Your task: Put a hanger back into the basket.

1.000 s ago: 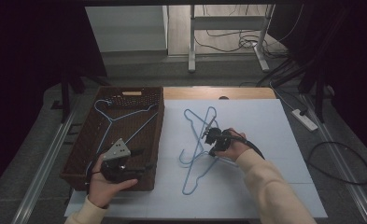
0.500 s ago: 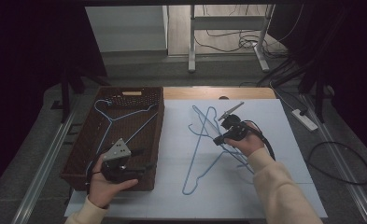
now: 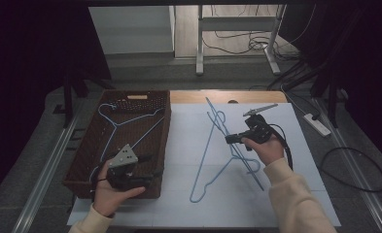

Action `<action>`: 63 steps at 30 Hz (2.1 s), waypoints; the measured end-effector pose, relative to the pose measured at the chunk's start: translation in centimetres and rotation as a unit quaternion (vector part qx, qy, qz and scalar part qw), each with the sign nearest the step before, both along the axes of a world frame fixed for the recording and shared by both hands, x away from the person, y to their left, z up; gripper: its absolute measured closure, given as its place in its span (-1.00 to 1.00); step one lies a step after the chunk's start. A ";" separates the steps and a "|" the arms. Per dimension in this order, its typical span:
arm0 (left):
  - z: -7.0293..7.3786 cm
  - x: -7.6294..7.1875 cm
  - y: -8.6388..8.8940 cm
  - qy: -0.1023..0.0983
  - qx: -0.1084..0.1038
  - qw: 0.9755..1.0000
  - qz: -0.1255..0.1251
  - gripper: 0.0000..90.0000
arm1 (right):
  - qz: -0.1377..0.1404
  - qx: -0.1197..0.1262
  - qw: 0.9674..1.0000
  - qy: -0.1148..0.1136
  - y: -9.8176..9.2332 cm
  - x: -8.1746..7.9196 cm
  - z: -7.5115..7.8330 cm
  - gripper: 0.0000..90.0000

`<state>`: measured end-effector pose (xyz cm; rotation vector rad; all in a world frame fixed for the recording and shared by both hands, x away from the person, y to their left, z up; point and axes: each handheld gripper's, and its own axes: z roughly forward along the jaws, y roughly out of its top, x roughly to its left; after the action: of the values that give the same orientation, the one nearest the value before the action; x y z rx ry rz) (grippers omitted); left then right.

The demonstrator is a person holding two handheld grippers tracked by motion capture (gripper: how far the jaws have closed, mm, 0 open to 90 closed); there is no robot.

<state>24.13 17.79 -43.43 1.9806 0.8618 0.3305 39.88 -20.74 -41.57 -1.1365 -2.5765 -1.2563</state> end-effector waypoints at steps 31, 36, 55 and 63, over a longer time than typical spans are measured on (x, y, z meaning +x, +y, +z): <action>0.3 1.0 -4.4 0.035 -0.014 0.999 -0.018 -0.25 | -0.046 0.107 0.993 -0.020 0.2 -3.5 -1.0 0.95; 0.1 1.6 -6.0 0.043 -0.025 0.999 -0.018 -0.25 | -0.047 0.114 0.992 -0.021 0.4 -3.9 -1.3 0.95; -0.8 3.3 -12.0 0.061 -0.029 0.996 -0.053 -0.25 | -0.067 0.123 0.989 -0.044 1.2 -5.0 -1.3 0.95; -1.2 4.5 -14.5 0.070 -0.034 0.996 -0.054 -0.24 | -0.076 0.135 0.986 -0.056 2.0 -5.9 -1.5 0.95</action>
<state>28.60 3.27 -44.64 1.9959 0.8379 0.1006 33.93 -18.76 -43.11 -1.2556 -2.3310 -1.6878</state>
